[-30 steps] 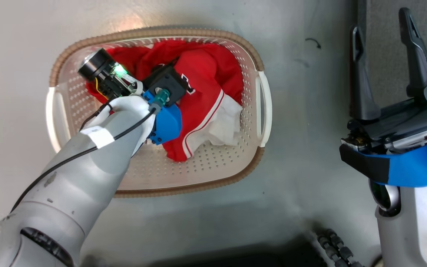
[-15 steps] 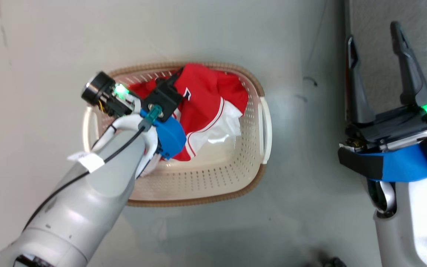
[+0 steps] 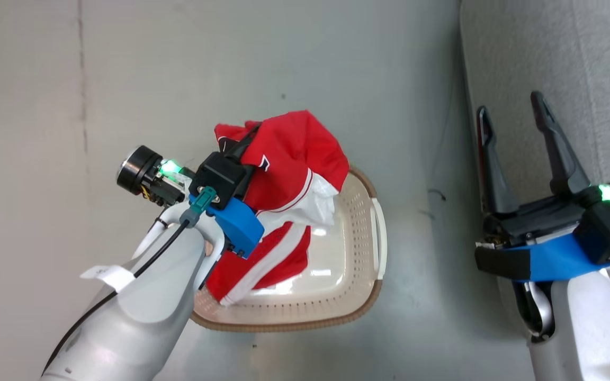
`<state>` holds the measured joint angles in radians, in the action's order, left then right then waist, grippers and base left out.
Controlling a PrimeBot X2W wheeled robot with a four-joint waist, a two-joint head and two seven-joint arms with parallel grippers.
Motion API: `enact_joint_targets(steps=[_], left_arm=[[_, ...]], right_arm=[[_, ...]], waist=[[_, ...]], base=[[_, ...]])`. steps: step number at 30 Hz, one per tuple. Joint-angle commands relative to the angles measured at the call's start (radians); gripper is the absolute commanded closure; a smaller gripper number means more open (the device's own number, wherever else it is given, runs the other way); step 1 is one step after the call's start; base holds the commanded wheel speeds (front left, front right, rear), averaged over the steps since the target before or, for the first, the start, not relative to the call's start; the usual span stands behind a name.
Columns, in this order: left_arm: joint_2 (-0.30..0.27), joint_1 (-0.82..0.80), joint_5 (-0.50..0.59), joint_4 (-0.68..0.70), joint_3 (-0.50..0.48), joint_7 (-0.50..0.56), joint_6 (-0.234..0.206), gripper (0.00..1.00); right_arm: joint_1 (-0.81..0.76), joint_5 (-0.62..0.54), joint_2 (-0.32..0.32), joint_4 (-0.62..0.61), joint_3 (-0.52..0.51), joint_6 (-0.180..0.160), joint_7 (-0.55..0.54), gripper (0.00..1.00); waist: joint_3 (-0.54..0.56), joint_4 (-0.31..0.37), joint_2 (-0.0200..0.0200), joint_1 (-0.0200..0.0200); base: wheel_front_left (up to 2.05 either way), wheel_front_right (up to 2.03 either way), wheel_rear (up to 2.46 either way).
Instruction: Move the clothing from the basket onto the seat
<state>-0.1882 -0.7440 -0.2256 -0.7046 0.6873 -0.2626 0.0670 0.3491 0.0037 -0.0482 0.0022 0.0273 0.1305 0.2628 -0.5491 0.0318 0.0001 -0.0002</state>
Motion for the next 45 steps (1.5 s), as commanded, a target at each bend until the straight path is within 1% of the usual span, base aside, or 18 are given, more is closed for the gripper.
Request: enact_joint_targets(steps=[1,6,14,19,25,34,39,45], left_arm=[[0.000,0.019,0.010,0.019,-0.014,-0.003,-0.002,1.00],[0.006,0.062,0.027,0.083,-0.058,-0.003,0.008,1.00],[0.019,0.108,0.046,0.185,-0.119,-0.003,0.027,1.00],[0.036,0.113,0.053,0.245,-0.143,-0.003,0.038,1.00],[0.060,0.093,0.054,0.292,-0.150,-0.003,0.051,1.00],[0.082,0.055,0.017,0.296,-0.109,-0.003,0.063,1.00],[0.089,0.040,-0.019,0.263,-0.059,-0.003,0.063,1.00],[0.085,0.028,-0.080,0.213,0.011,-0.003,0.064,1.00]], right_arm=[[-0.023,0.008,-0.004,0.008,-0.003,0.000,0.003,0.00],[-0.062,0.017,-0.004,0.033,-0.008,0.000,0.003,0.00],[-0.119,0.041,-0.004,0.057,-0.008,0.000,0.003,0.00],[-0.156,0.053,-0.004,0.065,-0.005,0.000,0.003,0.00],[-0.197,0.063,-0.004,0.069,-0.010,0.000,0.003,0.00],[-0.231,0.074,-0.004,0.066,-0.014,0.000,0.003,0.00],[-0.240,0.077,-0.004,0.060,-0.013,0.000,0.003,0.00],[-0.235,0.073,-0.004,0.040,-0.006,0.000,0.003,0.00]], waist=[[0.072,-0.017,-0.0001,0.0002],[0.157,-0.027,-0.0001,0.0002],[0.283,-0.024,-0.0001,0.0002],[0.349,-0.020,-0.0001,0.0002],[0.408,-0.017,-0.0001,0.0002],[0.451,-0.013,-0.0001,0.0002],[0.463,-0.014,-0.0001,0.0002],[0.460,-0.022,-0.0001,0.0002]], base=[[0.00,0.00,0.00],[0.00,0.00,0.00],[0.00,0.00,0.00],[0.00,0.00,0.00],[0.00,0.00,0.00],[0.00,0.00,0.00],[0.00,0.00,0.00],[0.00,0.00,0.00]])
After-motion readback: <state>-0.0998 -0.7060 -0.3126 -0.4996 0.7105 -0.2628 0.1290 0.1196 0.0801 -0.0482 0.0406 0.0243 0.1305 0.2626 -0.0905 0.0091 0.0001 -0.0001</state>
